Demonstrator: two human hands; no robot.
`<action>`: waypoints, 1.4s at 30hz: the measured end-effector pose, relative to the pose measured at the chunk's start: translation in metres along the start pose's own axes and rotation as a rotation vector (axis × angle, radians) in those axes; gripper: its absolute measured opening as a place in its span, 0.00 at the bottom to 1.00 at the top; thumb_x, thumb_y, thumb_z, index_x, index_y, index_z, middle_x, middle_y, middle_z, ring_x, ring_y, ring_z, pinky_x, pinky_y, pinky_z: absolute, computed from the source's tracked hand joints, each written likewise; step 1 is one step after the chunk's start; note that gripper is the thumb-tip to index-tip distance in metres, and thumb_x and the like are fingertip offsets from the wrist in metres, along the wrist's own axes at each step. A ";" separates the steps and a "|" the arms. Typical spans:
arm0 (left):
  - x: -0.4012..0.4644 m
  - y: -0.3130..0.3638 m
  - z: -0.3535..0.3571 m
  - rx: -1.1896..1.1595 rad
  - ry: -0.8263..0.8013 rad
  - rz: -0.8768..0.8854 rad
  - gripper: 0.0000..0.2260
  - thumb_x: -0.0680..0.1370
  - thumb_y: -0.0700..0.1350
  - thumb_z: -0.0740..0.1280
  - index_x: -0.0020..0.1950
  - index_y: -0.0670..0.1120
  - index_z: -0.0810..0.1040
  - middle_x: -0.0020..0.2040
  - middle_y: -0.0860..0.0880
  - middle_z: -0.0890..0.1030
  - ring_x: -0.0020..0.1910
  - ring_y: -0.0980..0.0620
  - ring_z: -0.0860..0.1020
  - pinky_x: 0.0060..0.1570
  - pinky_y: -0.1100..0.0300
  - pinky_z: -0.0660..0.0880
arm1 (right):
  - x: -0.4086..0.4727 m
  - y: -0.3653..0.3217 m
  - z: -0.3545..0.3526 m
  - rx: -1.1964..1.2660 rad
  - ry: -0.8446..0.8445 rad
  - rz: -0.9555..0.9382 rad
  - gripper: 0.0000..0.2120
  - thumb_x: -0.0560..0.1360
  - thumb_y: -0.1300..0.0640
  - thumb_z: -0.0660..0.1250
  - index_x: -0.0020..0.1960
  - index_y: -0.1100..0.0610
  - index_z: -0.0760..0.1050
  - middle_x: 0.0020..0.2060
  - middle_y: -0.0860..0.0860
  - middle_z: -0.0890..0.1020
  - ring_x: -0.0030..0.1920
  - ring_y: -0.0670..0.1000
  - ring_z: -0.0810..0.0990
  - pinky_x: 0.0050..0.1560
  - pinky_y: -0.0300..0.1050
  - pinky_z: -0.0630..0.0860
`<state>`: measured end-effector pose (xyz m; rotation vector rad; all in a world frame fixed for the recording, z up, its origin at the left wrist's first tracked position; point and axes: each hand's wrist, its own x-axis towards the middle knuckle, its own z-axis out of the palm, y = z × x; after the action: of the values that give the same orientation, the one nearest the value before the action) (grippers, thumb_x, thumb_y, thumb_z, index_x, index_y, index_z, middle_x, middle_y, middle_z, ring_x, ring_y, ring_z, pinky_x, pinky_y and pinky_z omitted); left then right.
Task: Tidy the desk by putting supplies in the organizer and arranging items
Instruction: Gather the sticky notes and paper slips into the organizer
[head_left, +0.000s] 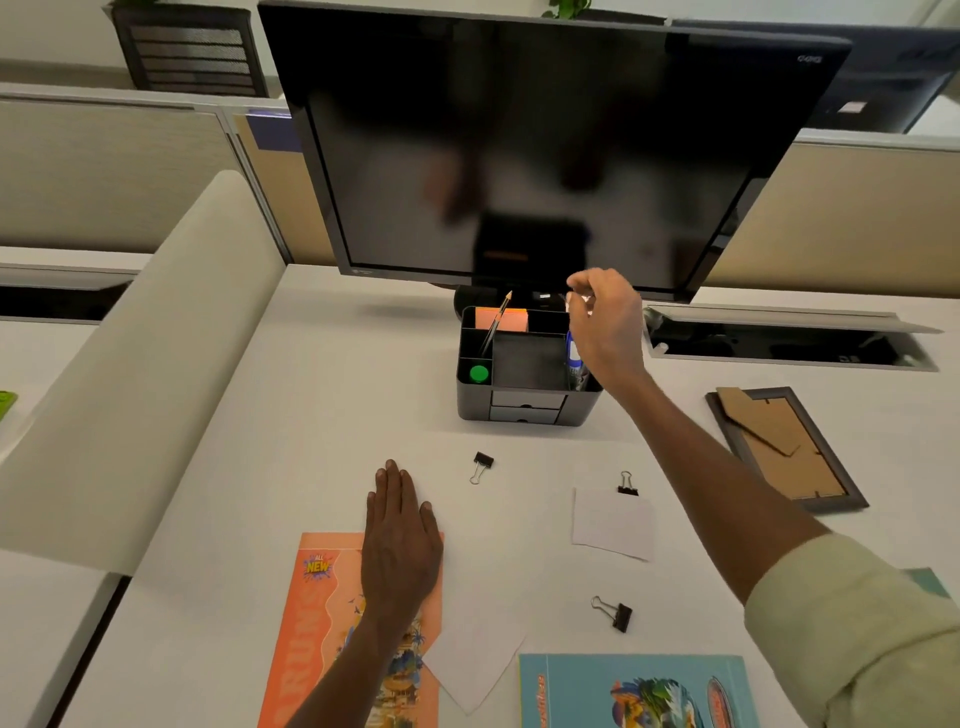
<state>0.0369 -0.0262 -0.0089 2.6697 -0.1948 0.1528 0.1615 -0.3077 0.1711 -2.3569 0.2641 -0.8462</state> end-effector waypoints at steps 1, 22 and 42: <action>0.000 0.000 0.000 0.000 -0.007 0.000 0.25 0.81 0.47 0.50 0.75 0.35 0.63 0.76 0.38 0.62 0.77 0.42 0.60 0.74 0.47 0.60 | -0.012 0.003 -0.006 0.010 0.019 -0.001 0.05 0.77 0.62 0.65 0.51 0.58 0.79 0.45 0.50 0.81 0.45 0.45 0.77 0.47 0.36 0.74; -0.025 0.006 -0.033 -0.139 -0.119 0.222 0.30 0.72 0.67 0.63 0.62 0.45 0.77 0.66 0.48 0.75 0.69 0.47 0.67 0.67 0.49 0.69 | -0.170 0.069 -0.055 -0.707 -1.002 -0.166 0.40 0.68 0.47 0.75 0.73 0.56 0.61 0.62 0.55 0.72 0.62 0.56 0.68 0.58 0.48 0.68; -0.086 0.039 -0.052 0.086 -0.379 0.109 0.32 0.66 0.65 0.73 0.63 0.49 0.74 0.54 0.53 0.78 0.53 0.51 0.73 0.50 0.59 0.68 | -0.208 0.069 -0.073 -0.445 -0.773 -0.084 0.24 0.76 0.66 0.59 0.71 0.53 0.66 0.54 0.57 0.76 0.53 0.58 0.77 0.51 0.50 0.73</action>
<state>-0.0580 -0.0279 0.0427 2.7512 -0.4624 -0.3207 -0.0444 -0.3200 0.0676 -2.9184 0.0232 0.1578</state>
